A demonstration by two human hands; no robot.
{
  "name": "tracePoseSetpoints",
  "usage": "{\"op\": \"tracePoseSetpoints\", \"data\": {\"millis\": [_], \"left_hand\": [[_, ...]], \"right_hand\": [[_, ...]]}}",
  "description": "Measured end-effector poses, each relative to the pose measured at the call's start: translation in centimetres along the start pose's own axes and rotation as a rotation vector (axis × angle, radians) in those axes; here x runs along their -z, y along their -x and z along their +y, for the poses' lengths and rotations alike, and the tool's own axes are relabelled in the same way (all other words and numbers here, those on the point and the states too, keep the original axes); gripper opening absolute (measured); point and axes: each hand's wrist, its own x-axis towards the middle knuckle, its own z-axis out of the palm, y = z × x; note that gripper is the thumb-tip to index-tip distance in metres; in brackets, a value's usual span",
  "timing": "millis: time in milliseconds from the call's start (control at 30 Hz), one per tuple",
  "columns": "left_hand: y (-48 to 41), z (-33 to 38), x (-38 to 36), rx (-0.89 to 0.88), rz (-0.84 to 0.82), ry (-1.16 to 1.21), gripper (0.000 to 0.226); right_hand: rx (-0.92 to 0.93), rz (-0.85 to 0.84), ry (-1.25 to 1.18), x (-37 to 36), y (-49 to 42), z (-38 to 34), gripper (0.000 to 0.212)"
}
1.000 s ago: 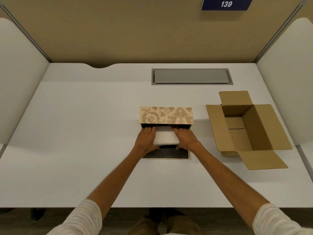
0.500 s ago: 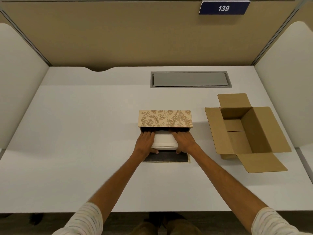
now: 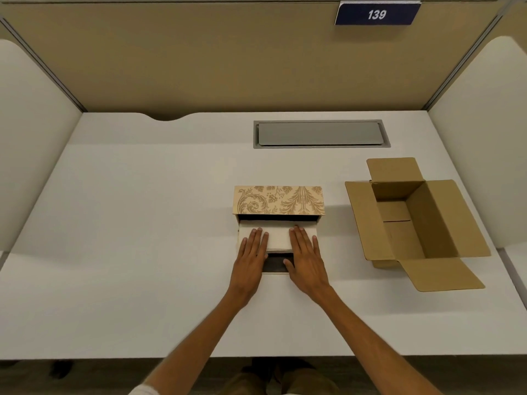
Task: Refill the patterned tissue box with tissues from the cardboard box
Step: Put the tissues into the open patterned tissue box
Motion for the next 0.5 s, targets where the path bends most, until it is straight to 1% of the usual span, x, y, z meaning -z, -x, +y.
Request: {"op": "tracePoseSetpoints", "data": {"millis": [100,267,367,433,500], "left_hand": [[0.0,0.0,-0.1,0.035,-0.066,0.036,0.056],[0.3,0.2,0.0,0.049,-0.089,0.080,0.062],[0.0,0.2,0.6,0.048,-0.113,0.098,0.063],[0.0,0.5,1.5,0.078,-0.078,0.167,0.060],[-0.1,0.9,2.9,0.078,0.063,0.227,0.047]], "right_hand": [[0.018,-0.016,0.035,-0.1,-0.2,0.5,0.079],[0.030,-0.012,0.013,0.0,0.0,0.5,0.082],[0.027,-0.023,-0.007,0.5,-0.1,0.2,0.079],[-0.012,0.033,-0.110,1.2,-0.1,-0.1,0.071],[-0.073,0.206,-0.238,2.4,0.1,-0.3,0.055]]}}
